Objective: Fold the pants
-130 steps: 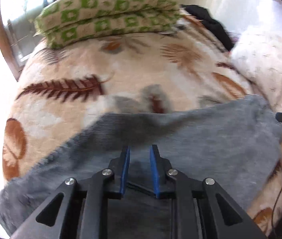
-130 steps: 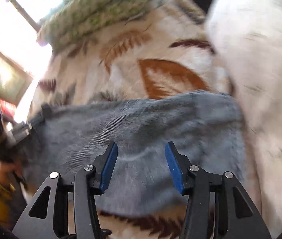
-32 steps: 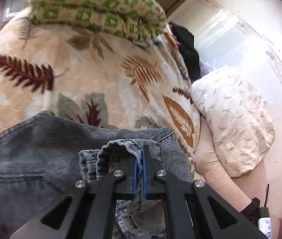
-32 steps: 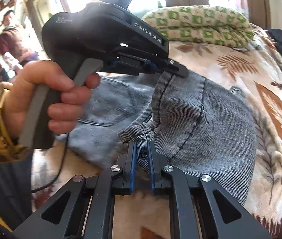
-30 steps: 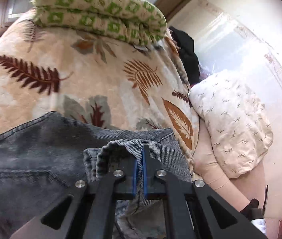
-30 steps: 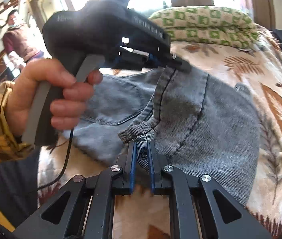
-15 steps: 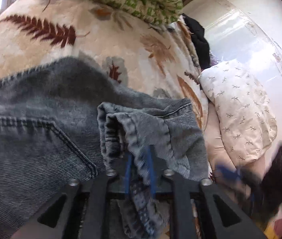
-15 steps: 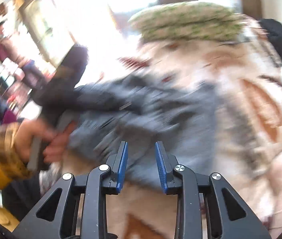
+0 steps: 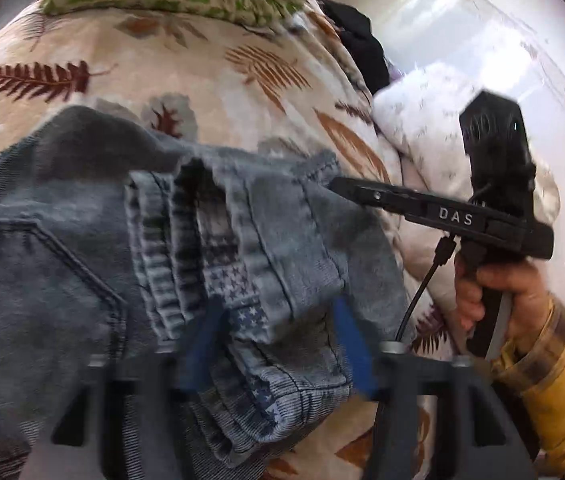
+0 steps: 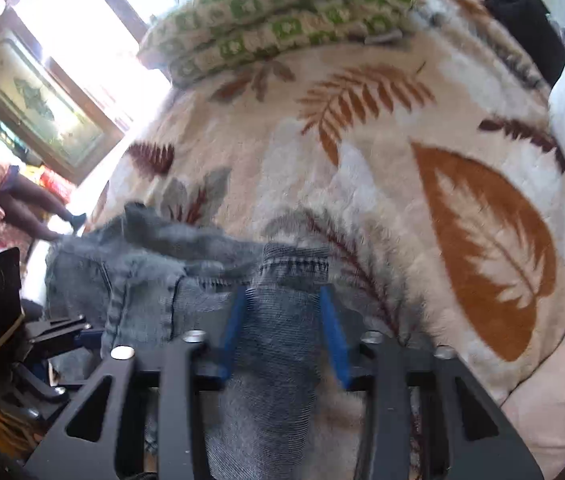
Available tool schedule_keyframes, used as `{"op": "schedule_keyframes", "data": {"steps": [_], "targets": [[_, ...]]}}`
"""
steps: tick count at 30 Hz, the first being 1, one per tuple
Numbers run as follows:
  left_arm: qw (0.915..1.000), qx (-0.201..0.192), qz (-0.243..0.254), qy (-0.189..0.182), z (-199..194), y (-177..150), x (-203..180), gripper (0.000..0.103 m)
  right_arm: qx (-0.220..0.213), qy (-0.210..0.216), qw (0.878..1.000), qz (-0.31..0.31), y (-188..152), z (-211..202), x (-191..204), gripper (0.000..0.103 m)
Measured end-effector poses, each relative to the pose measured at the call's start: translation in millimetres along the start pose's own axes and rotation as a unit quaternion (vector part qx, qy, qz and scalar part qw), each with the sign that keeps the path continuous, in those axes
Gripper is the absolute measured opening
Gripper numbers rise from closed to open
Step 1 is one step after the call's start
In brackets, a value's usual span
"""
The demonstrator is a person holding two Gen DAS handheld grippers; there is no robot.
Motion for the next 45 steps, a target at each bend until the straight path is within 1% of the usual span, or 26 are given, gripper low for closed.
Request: {"op": "schedule_keyframes", "data": {"steps": [1, 2, 3, 6, 8, 10, 12, 14, 16, 17, 19, 20, 21, 22, 23, 24, 25, 28, 29, 31, 32, 34, 37, 41, 43, 45], "targets": [[1.0, 0.004, 0.006, 0.006, 2, -3, 0, 0.03, -0.005, -0.013, 1.0, -0.022, -2, -3, 5, 0.018], [0.9999, 0.006, 0.012, 0.01, 3, -6, -1, 0.023, -0.009, -0.026, 0.999, -0.036, -2, -4, 7, 0.016], [0.9997, 0.009, 0.019, 0.01, 4, -8, -3, 0.02, -0.018, -0.037, 0.998, -0.045, -2, -5, 8, 0.013], [0.999, 0.013, 0.036, 0.021, 5, -15, -5, 0.014, -0.051, -0.054, 0.996, -0.049, 1, -8, 8, 0.01], [0.9984, 0.021, 0.043, 0.03, 7, -20, -5, 0.013, -0.066, -0.037, 0.997, -0.027, 6, -7, 3, 0.01], [0.9983, 0.022, 0.046, 0.03, 8, -23, -4, 0.012, -0.084, -0.046, 0.995, 0.001, 10, -7, -8, 0.01], [0.9978, 0.022, 0.054, 0.033, 6, -26, -6, 0.012, -0.086, -0.057, 0.995, 0.02, 13, -7, -18, 0.01], [0.9974, 0.019, 0.062, 0.032, 1, -28, -8, 0.012, -0.086, -0.04, 0.995, 0.011, 14, -15, -16, 0.011], [0.9975, 0.018, 0.063, 0.027, -1, -28, -8, 0.012, -0.074, -0.012, 0.997, -0.012, 13, -24, -5, 0.013], [0.9976, 0.018, 0.062, 0.026, -2, -28, -8, 0.012, -0.062, -0.011, 0.998, -0.023, 12, -26, -1, 0.015], [0.9979, 0.018, 0.058, 0.023, -2, -28, -7, 0.012, -0.039, -0.028, 0.998, -0.039, 9, -21, 6, 0.027], [0.9979, 0.018, 0.058, 0.023, -3, -29, -6, 0.012, -0.028, -0.036, 0.998, -0.044, 6, -17, 7, 0.027], [0.9978, 0.018, 0.058, 0.025, -2, -30, -6, 0.012, -0.016, -0.037, 0.998, -0.047, 3, -12, 9, 0.024], [0.9977, 0.02, 0.059, 0.026, -1, -30, -6, 0.013, -0.011, -0.042, 0.998, -0.055, -2, -7, 10, 0.015], [0.9977, 0.02, 0.059, 0.027, 1, -30, -7, 0.013, -0.014, -0.056, 0.996, -0.065, -5, -5, 12, 0.014], [0.9976, 0.021, 0.059, 0.029, 0, -30, -6, 0.012, -0.023, -0.066, 0.995, -0.076, -7, -6, 15, 0.012], [0.9975, 0.022, 0.06, 0.031, 1, -30, -6, 0.012, -0.036, -0.065, 0.994, -0.075, -8, -8, 15, 0.01], [0.997, 0.026, 0.063, 0.036, 3, -28, -6, 0.012, -0.076, -0.071, 0.993, -0.05, -4, -16, 8, 0.007], [0.9968, 0.027, 0.064, 0.038, 6, -27, -7, 0.012, -0.086, -0.077, 0.992, -0.04, -1, -18, 4, 0.007], [0.9964, 0.027, 0.069, 0.041, 5, -28, -7, 0.012, -0.093, -0.065, 0.993, -0.004, 5, -16, -8, 0.007], [0.9965, 0.027, 0.067, 0.041, 6, -27, -7, 0.012, -0.095, -0.064, 0.993, 0.001, 7, -15, -10, 0.007], [0.9968, 0.026, 0.064, 0.039, 6, -26, -6, 0.012, -0.09, -0.055, 0.994, 0.0, 7, -13, -7, 0.007], [0.9976, 0.022, 0.057, 0.033, 4, -25, -5, 0.012, -0.088, -0.06, 0.994, -0.012, 3, -18, 5, 0.01], [0.9979, 0.024, 0.049, 0.036, 3, -26, -1, 0.012, -0.096, -0.046, 0.994, -0.022, -17, -32, 30, 0.011], [0.9981, 0.023, 0.046, 0.036, 5, -27, 1, 0.012, -0.079, -0.048, 0.995, -0.032, -31, -24, 40, 0.011], [0.9987, 0.021, 0.035, 0.03, 6, -27, 5, 0.013, -0.051, -0.056, 0.997, -0.033, -42, -6, 40, 0.011]]}}
Point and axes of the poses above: each gripper's, at about its wrist camera, not at the fingertips, and z roughly the way its jaws point, x to its left, y to its top, the point moved 3 cm from there along z, roughly the way its jaws point, and after that the axes turned 1 degree about -x, right-handed, at the moved point
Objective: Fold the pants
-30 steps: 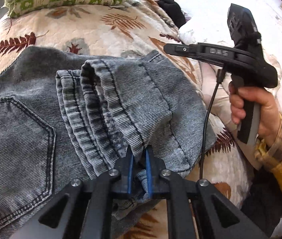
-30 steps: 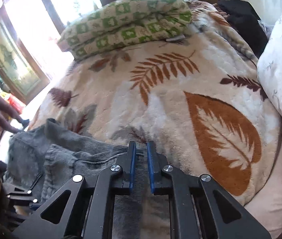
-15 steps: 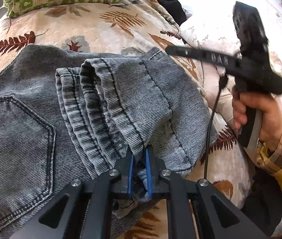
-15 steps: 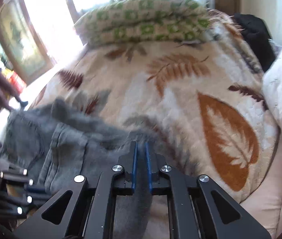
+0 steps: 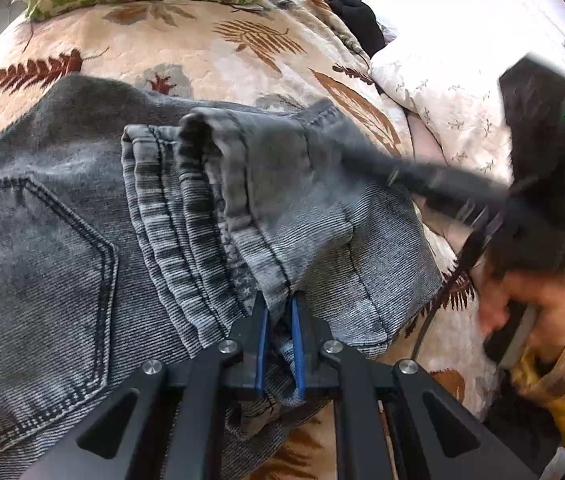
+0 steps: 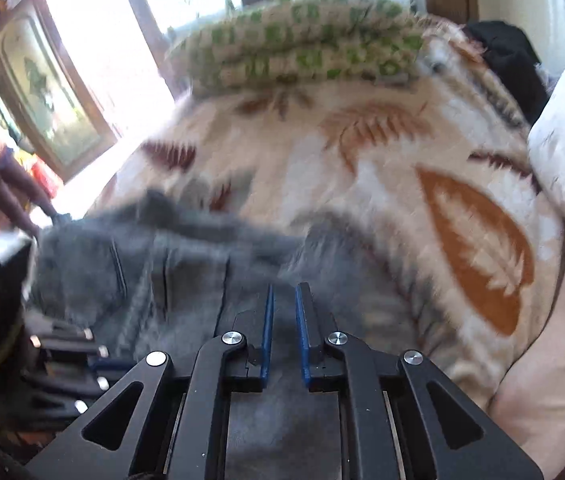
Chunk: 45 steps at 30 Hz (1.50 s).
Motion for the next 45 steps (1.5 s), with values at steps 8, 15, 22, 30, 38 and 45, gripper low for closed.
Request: {"op": "schedule_keyframes", "data": {"steps": [8, 15, 22, 30, 38, 45], "targets": [[0.9995, -0.027, -0.017, 0.0, -37, -9, 8, 0.013, -0.028, 0.019, 0.999, 0.037, -13, -20, 15, 0.02], [0.9979, -0.023, -0.06, 0.011, -46, -30, 30, 0.013, 0.02, 0.048, 0.999, -0.005, -52, 6, 70, 0.02], [0.9978, -0.031, -0.045, 0.037, -52, -40, 29, 0.013, -0.028, 0.047, 0.998, 0.013, -49, -18, 80, 0.02], [0.9974, -0.041, -0.03, 0.051, -64, -42, 24, 0.071, 0.0, 0.045, 0.999, 0.009, -58, -8, 85, 0.027], [0.9892, -0.081, -0.024, 0.12, -128, -36, 67, 0.088, -0.046, 0.073, 0.995, -0.056, -52, -32, 141, 0.059], [0.9766, -0.051, -0.087, 0.19, -136, -41, 140, 0.062, -0.01, 0.129, 0.982, -0.138, -65, -1, 217, 0.046]]}}
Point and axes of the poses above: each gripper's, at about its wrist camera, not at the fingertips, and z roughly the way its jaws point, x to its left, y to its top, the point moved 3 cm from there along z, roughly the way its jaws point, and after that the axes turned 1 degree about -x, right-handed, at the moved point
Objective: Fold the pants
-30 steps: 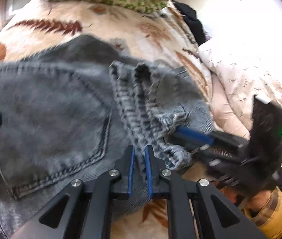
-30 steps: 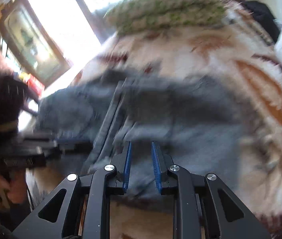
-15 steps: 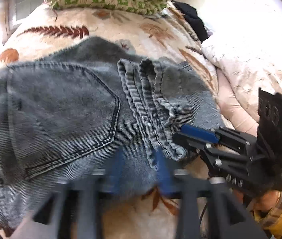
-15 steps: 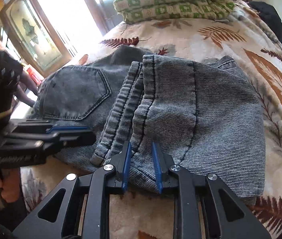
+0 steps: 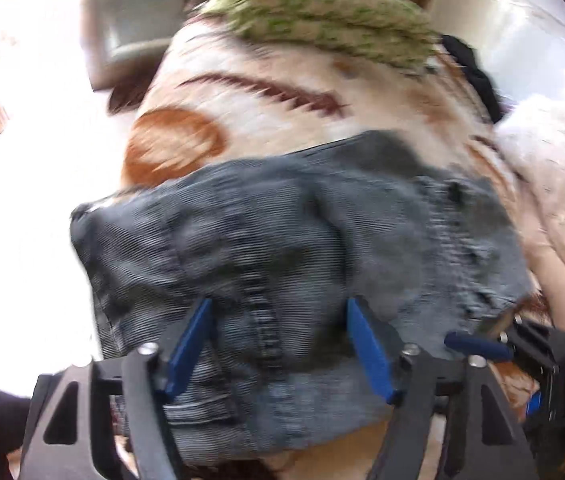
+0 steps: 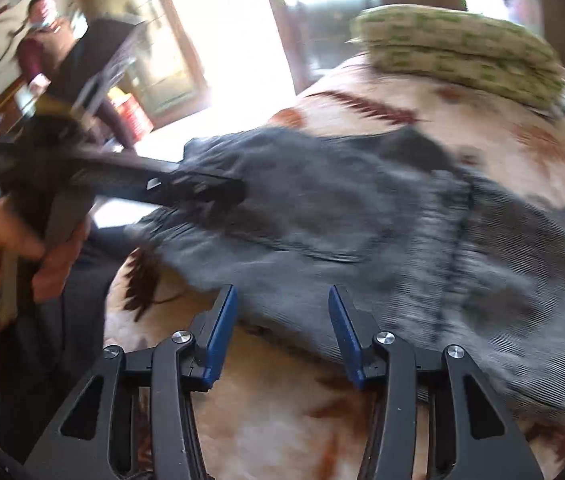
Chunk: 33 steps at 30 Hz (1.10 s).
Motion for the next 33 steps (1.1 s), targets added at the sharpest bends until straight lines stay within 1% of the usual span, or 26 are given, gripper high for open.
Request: {"op": "schedule_keyframes", "data": {"steps": [1, 2, 3, 4, 5, 6, 8, 10, 11, 12, 13, 14, 15, 17, 20, 26, 28, 31, 33], "targets": [[0.9999, 0.012, -0.005, 0.0, 8, -1, 7, 0.059, 0.012, 0.0, 1.0, -0.011, 0, 13, 5, 0.046], [0.9998, 0.02, 0.001, 0.005, 16, -4, 8, 0.056, 0.03, -0.007, 0.999, -0.019, -2, 28, 8, 0.046], [0.9995, 0.023, 0.017, 0.011, 21, -4, 7, 0.056, 0.043, -0.015, 0.999, -0.022, -5, 38, 8, 0.047], [0.9992, 0.022, 0.029, 0.018, 22, -4, 5, 0.056, 0.04, -0.016, 0.999, -0.022, -5, 39, 9, 0.05], [0.9988, 0.022, 0.037, 0.023, 21, -3, 3, 0.056, 0.038, -0.016, 0.999, -0.02, -3, 38, 11, 0.05], [0.9986, 0.025, 0.043, 0.019, 19, -1, 2, 0.056, 0.041, -0.017, 0.999, -0.019, -1, 37, 12, 0.05], [0.9986, 0.024, 0.047, -0.001, 12, 1, 3, 0.057, 0.026, -0.02, 0.999, -0.025, 2, 29, 15, 0.05], [0.9987, 0.02, 0.033, -0.032, 1, 3, 12, 0.06, 0.005, -0.013, 0.999, -0.041, 6, 22, 25, 0.051], [0.9984, 0.016, 0.027, -0.047, -5, 6, 15, 0.063, -0.001, -0.008, 0.999, -0.049, 6, 20, 32, 0.052], [0.998, 0.013, 0.021, -0.058, -9, 7, 21, 0.077, -0.005, -0.003, 0.998, -0.058, 7, 21, 39, 0.052], [0.9986, 0.013, 0.019, -0.047, -13, 7, 27, 0.085, -0.008, 0.002, 0.997, -0.073, 9, 24, 51, 0.053], [0.9992, 0.01, 0.02, -0.034, -15, 7, 32, 0.09, -0.009, 0.007, 0.996, -0.088, 10, 26, 61, 0.054], [0.9992, 0.006, 0.022, -0.033, -18, 7, 38, 0.09, -0.01, 0.012, 0.995, -0.101, 11, 26, 68, 0.054], [0.9986, 0.006, 0.015, -0.05, -21, 7, 51, 0.09, -0.01, 0.018, 0.991, -0.132, 12, 32, 85, 0.056], [0.999, 0.01, -0.001, -0.044, -21, 5, 74, 0.09, 0.003, 0.02, 0.988, -0.154, 13, 46, 99, 0.056], [0.9971, 0.028, -0.052, -0.047, 4, 10, 119, 0.09, 0.01, 0.007, 0.984, -0.176, 18, 64, 108, 0.057], [0.9953, 0.03, -0.073, -0.057, 12, 12, 129, 0.09, 0.014, 0.0, 0.982, -0.186, 17, 71, 111, 0.06], [0.9912, 0.041, -0.102, -0.074, 28, 14, 139, 0.089, 0.017, -0.015, 0.978, -0.206, 15, 78, 115, 0.06], [0.9905, 0.047, -0.103, -0.078, 36, 16, 139, 0.089, 0.017, -0.023, 0.976, -0.217, 15, 82, 117, 0.06]]}}
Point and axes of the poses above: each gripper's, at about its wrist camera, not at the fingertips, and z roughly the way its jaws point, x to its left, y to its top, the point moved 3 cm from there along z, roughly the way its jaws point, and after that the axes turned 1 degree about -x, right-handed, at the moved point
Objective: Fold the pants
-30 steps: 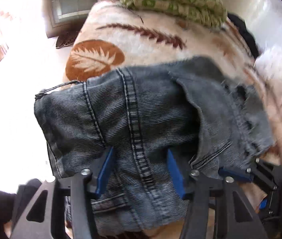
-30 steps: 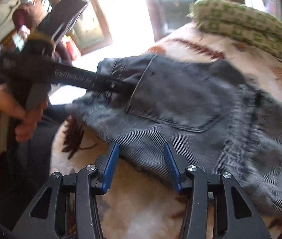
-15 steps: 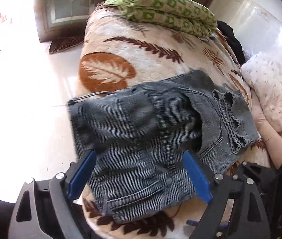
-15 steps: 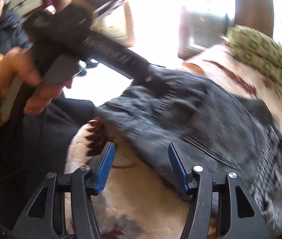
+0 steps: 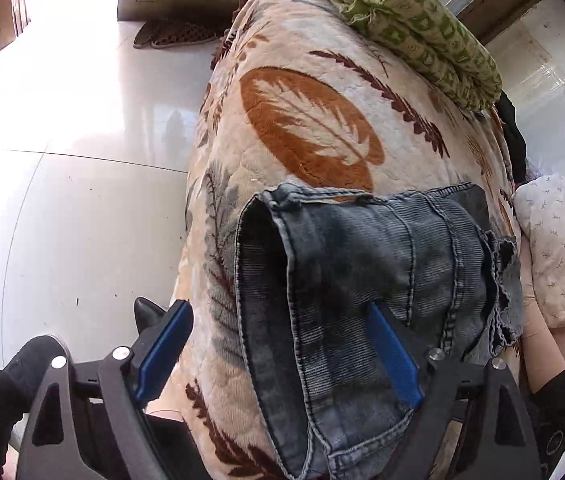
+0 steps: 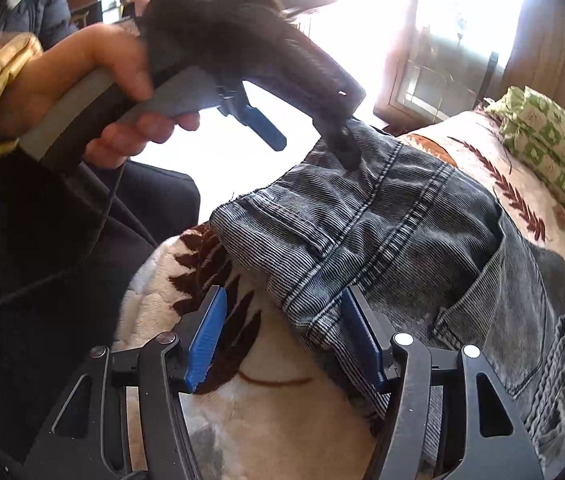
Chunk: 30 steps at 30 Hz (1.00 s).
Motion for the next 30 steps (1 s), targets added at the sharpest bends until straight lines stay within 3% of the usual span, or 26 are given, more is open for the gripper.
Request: {"op": "schedule_keyframes", "data": {"steps": [10, 17, 20, 24, 27, 30], "targets": [[0.9997, 0.014, -0.016, -0.009, 17, 4, 6, 0.089, -0.006, -0.072, 0.995, -0.073, 3, 10, 18, 0.055], [0.9982, 0.029, -0.047, -0.022, 26, 3, 13, 0.091, -0.009, -0.083, 0.994, -0.076, 7, 14, 20, 0.054], [0.9978, 0.028, -0.051, -0.033, 26, 3, 10, 0.082, -0.016, -0.093, 0.993, -0.065, 11, 17, 15, 0.046], [0.9988, 0.018, -0.039, -0.023, 23, 3, 5, 0.077, -0.026, -0.101, 0.993, -0.052, 16, 17, 11, 0.035], [0.9993, 0.011, -0.03, -0.02, 18, 3, 1, 0.069, -0.028, -0.086, 0.996, -0.024, 18, 9, 6, 0.023], [0.999, 0.008, -0.034, -0.028, 13, 2, -1, 0.065, -0.033, -0.071, 0.997, -0.003, 22, 0, -3, 0.019]]}}
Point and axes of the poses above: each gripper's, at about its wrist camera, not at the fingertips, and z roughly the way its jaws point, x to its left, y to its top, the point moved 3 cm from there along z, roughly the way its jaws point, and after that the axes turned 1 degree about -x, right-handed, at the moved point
